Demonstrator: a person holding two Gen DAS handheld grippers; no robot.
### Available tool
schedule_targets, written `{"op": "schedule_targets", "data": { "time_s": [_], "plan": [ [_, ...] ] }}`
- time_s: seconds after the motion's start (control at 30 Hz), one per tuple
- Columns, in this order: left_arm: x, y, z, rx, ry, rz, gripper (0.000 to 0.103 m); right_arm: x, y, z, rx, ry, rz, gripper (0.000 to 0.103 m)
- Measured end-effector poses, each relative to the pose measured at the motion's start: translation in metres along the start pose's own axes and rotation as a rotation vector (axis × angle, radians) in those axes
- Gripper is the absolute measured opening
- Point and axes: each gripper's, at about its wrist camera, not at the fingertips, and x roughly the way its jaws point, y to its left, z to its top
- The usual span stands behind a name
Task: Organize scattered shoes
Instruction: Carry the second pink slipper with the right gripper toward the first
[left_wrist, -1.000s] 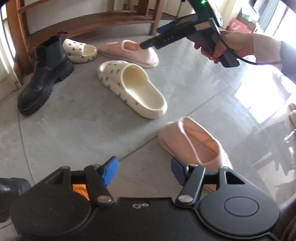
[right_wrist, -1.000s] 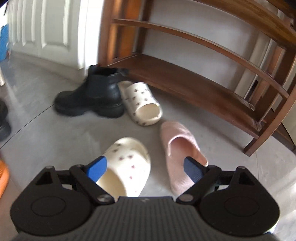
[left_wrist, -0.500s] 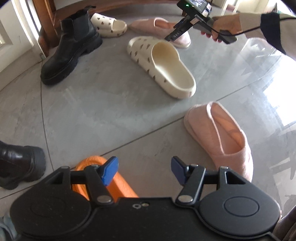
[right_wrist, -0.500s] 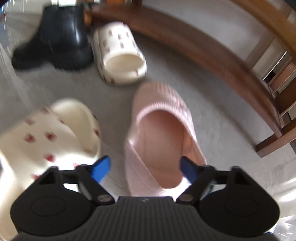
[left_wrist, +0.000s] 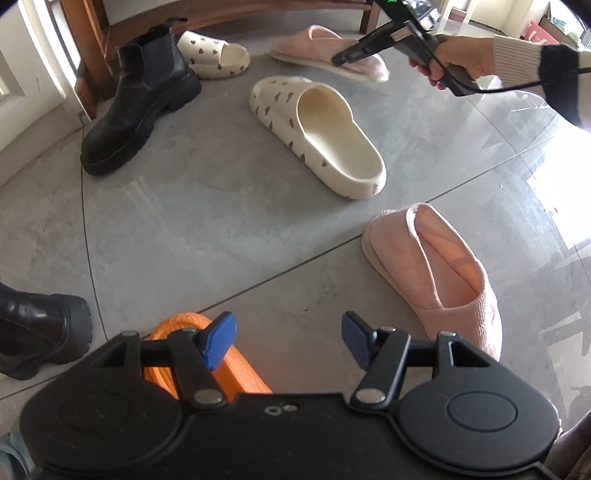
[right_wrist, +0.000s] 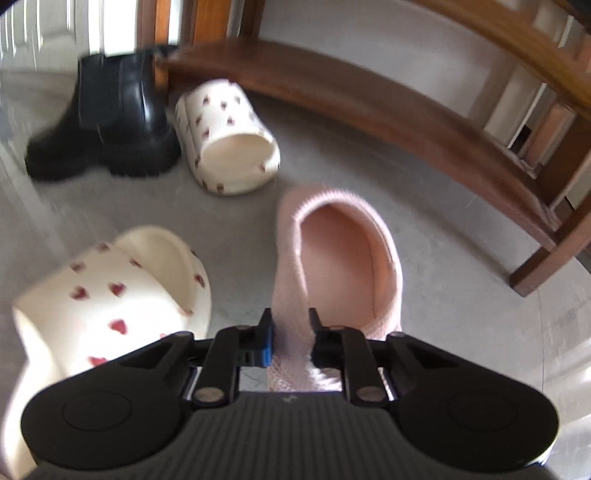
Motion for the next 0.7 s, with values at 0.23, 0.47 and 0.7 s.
{"op": "schedule_targets", "data": {
  "time_s": [0.23,0.47,0.7],
  "plan": [
    [-0.014,-0.006,-0.009,0.009,-0.087,-0.038,0.064,-0.074,0.011,0.007,0.01,-0.037,0.003,0.01],
    [-0.029,0.011,-0.012,-0.016,-0.136,-0.004,0.064,-0.182,0.074,-0.003,-0.03,-0.123,0.075,0.01],
    [-0.04,0.044,-0.022,-0.095,-0.16,0.04,0.064,-0.25,0.155,-0.012,-0.092,-0.186,0.202,0.01]
  ]
}}
